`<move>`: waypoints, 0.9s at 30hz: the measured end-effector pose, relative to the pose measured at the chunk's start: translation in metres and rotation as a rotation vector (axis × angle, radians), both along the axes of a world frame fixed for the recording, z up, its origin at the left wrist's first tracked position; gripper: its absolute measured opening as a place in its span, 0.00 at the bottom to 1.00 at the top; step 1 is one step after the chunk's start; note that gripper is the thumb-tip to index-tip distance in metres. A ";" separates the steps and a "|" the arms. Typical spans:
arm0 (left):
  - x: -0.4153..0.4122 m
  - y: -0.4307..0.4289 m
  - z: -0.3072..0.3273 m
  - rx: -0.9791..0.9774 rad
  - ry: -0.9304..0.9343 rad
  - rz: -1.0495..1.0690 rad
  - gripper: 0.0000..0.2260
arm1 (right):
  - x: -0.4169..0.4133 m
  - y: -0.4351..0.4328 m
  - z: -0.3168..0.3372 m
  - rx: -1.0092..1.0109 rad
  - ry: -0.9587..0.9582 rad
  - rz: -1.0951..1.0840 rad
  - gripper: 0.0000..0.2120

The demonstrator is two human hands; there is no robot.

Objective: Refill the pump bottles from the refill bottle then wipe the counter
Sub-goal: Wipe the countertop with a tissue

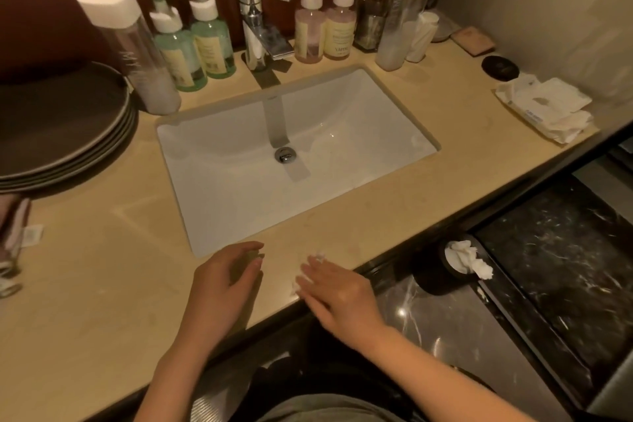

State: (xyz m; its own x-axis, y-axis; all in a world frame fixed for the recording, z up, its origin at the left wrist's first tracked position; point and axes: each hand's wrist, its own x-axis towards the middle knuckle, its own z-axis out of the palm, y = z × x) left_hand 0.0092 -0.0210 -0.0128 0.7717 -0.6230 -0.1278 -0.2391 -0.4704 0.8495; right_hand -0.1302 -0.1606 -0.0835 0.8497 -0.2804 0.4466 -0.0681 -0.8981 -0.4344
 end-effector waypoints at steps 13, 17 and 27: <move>0.012 0.012 0.000 -0.030 0.027 0.062 0.10 | 0.011 -0.129 0.017 -0.002 0.091 -0.510 0.10; 0.017 0.013 -0.003 -0.017 0.024 0.079 0.10 | 0.047 -0.108 0.027 0.133 0.215 -0.695 0.12; 0.030 0.003 -0.010 0.253 -0.162 0.044 0.11 | 0.026 -0.005 0.014 -0.092 0.187 0.237 0.07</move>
